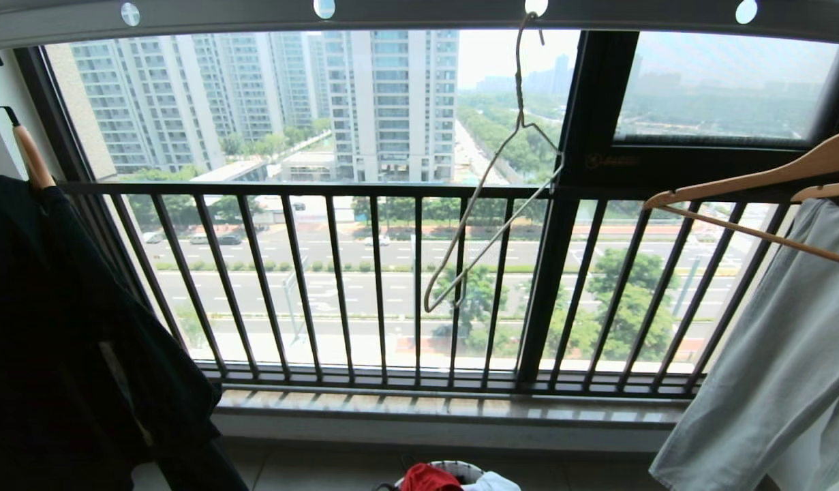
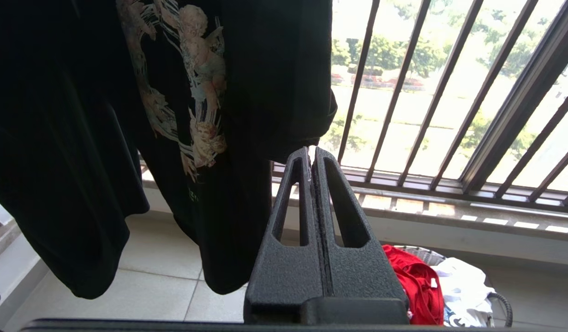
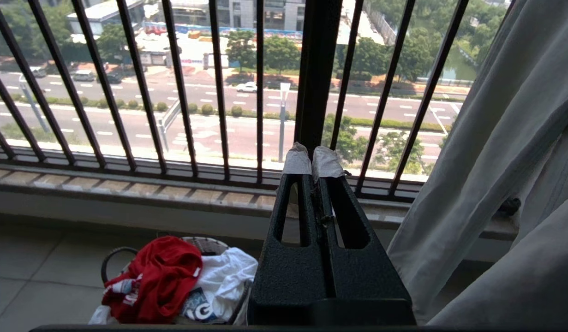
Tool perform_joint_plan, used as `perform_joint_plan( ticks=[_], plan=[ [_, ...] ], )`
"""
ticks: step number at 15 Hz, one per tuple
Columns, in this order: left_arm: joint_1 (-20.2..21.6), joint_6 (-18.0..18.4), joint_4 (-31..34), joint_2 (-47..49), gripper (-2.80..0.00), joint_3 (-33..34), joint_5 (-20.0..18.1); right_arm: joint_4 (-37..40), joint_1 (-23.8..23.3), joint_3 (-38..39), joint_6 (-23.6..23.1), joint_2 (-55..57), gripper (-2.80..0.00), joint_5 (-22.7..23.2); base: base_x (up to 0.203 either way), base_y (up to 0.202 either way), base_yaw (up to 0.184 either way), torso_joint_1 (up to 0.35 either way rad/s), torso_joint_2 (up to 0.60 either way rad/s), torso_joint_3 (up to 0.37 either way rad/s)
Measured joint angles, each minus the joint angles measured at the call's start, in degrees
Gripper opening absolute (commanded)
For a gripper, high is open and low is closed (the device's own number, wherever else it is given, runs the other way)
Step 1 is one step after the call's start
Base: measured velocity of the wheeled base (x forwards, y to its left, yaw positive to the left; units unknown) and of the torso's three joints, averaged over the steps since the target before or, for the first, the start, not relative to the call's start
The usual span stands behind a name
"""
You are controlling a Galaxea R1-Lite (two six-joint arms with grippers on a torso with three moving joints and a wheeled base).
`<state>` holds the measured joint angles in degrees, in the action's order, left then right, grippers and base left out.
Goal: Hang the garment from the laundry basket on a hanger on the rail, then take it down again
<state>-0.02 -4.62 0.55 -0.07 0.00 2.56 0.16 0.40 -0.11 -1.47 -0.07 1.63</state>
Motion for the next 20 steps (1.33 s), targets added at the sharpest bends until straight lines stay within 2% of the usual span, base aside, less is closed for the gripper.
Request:
perform_joint_plan(
  ticks=[20],
  plan=[
    [0.00, 0.00, -0.03, 0.00, -2.80, 0.00, 0.04, -0.13, -0.05, 0.11, 0.43, 0.00, -2.80, -0.25, 0.000, 0.000, 0.000, 0.000, 0.00, 0.000]
  ],
)
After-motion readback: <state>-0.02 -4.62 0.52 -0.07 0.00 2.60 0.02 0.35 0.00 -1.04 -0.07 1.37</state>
